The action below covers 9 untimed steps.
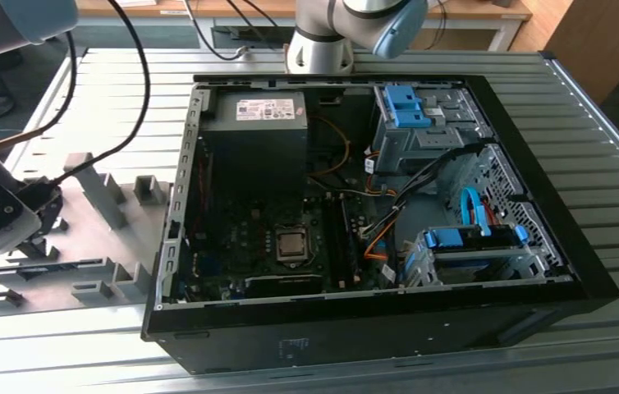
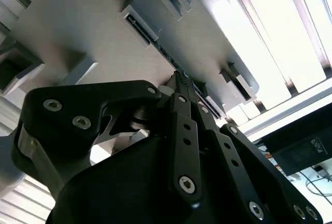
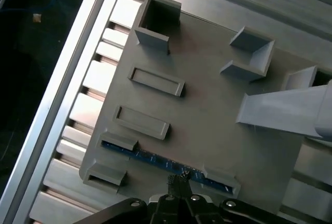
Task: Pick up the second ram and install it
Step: 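Pick up the second ram and move it above second insertion slot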
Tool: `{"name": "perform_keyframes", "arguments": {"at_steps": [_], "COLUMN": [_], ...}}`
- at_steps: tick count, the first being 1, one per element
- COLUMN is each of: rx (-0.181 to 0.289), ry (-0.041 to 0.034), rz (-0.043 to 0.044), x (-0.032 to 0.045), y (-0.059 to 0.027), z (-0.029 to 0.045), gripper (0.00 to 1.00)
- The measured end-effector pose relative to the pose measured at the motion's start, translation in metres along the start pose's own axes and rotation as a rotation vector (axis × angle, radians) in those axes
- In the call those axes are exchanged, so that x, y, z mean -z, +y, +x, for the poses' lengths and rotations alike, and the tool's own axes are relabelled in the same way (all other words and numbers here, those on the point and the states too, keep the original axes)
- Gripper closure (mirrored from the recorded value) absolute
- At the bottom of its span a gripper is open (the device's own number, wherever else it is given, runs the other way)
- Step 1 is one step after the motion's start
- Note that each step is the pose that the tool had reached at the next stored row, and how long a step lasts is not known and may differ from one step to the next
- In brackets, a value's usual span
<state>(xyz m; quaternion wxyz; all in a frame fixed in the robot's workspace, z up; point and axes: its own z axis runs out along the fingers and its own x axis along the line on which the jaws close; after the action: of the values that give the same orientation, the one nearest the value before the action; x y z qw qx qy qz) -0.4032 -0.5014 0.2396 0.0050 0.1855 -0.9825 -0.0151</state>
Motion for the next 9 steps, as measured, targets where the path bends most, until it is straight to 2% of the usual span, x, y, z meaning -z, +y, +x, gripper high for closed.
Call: {"name": "perform_keyframes", "arguments": {"at_steps": [9], "rx": [0.081], "ry": [0.0025], "rz": [0.0003], "x": [0.0000], "y": [0.0000], "z": [0.0000], "gripper": [0.89]}}
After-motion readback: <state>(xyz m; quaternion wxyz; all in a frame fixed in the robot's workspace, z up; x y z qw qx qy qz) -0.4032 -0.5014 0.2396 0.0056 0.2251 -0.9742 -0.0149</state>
